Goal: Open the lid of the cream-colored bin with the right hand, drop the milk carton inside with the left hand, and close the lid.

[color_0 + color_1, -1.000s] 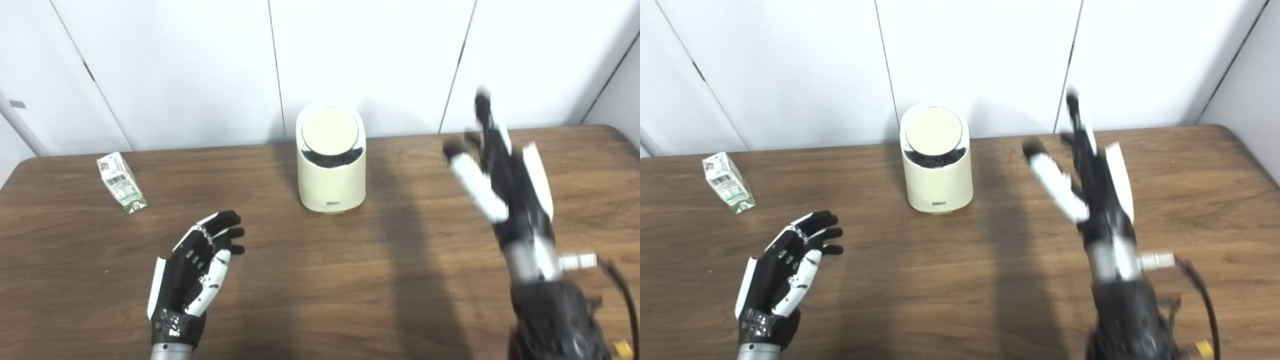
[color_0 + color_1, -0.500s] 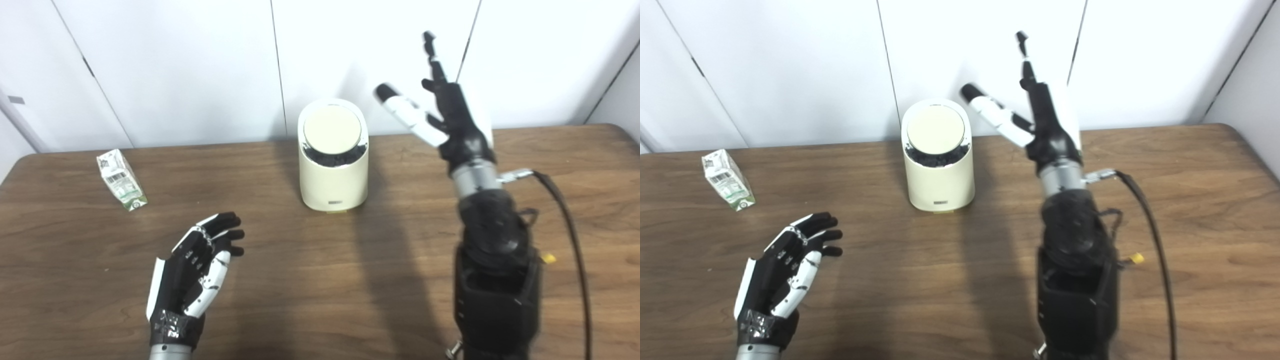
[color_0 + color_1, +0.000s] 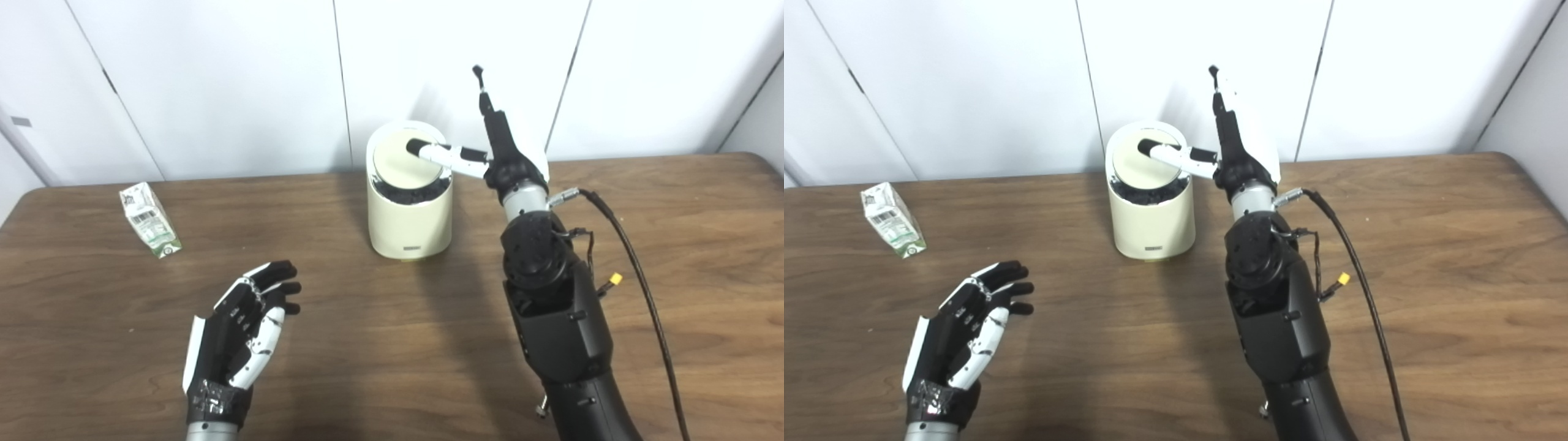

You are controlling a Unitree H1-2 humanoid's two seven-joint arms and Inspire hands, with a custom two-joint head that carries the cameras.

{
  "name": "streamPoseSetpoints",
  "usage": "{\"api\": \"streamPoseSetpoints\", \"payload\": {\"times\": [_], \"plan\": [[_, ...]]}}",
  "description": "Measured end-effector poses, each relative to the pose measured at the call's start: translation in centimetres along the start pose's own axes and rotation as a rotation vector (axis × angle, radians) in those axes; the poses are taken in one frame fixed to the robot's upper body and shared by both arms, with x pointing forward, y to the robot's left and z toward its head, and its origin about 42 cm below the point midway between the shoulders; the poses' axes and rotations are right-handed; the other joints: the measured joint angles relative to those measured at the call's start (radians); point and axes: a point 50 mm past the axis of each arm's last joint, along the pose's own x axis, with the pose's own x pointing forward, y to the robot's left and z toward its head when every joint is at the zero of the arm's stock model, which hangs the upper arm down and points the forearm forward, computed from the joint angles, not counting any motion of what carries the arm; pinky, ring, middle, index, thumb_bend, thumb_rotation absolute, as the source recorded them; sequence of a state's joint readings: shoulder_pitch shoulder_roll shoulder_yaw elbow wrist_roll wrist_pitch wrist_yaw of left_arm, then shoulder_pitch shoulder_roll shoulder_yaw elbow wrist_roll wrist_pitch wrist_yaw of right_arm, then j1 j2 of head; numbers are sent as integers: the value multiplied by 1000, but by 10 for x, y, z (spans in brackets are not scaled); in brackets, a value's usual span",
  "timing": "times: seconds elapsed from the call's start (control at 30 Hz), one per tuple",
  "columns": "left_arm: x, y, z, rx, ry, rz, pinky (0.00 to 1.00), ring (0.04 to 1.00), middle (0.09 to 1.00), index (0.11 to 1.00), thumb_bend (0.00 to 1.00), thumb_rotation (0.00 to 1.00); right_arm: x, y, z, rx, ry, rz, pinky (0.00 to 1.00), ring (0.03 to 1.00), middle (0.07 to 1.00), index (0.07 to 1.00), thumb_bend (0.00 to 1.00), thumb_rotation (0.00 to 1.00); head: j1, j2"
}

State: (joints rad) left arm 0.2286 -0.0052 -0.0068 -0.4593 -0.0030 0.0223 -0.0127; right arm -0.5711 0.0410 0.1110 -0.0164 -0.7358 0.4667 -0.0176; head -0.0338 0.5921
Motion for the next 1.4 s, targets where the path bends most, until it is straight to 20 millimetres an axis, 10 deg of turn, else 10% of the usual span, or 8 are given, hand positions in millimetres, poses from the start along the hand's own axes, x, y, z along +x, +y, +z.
{"api": "streamPoseSetpoints", "payload": {"times": [0.53, 1.07, 1.4], "plan": [[0, -2, -1, -2, 2, -8, 608, 712, 758, 751, 217, 335, 19, 25, -13, -81, 64, 3, 1000, 1000, 1000, 1000, 680, 314, -3, 0], [0, -3, -1, -2, 2, -9, 604, 713, 755, 745, 226, 349, 20, 26, -7, -97, 25, -47, 1000, 1000, 1000, 1000, 864, 100, -3, 5], [0, -3, 0, -7, 1, -7, 608, 713, 753, 745, 220, 327, 14, 26, -18, -92, 42, -23, 1000, 1000, 1000, 1000, 872, 283, -6, 5]]}}
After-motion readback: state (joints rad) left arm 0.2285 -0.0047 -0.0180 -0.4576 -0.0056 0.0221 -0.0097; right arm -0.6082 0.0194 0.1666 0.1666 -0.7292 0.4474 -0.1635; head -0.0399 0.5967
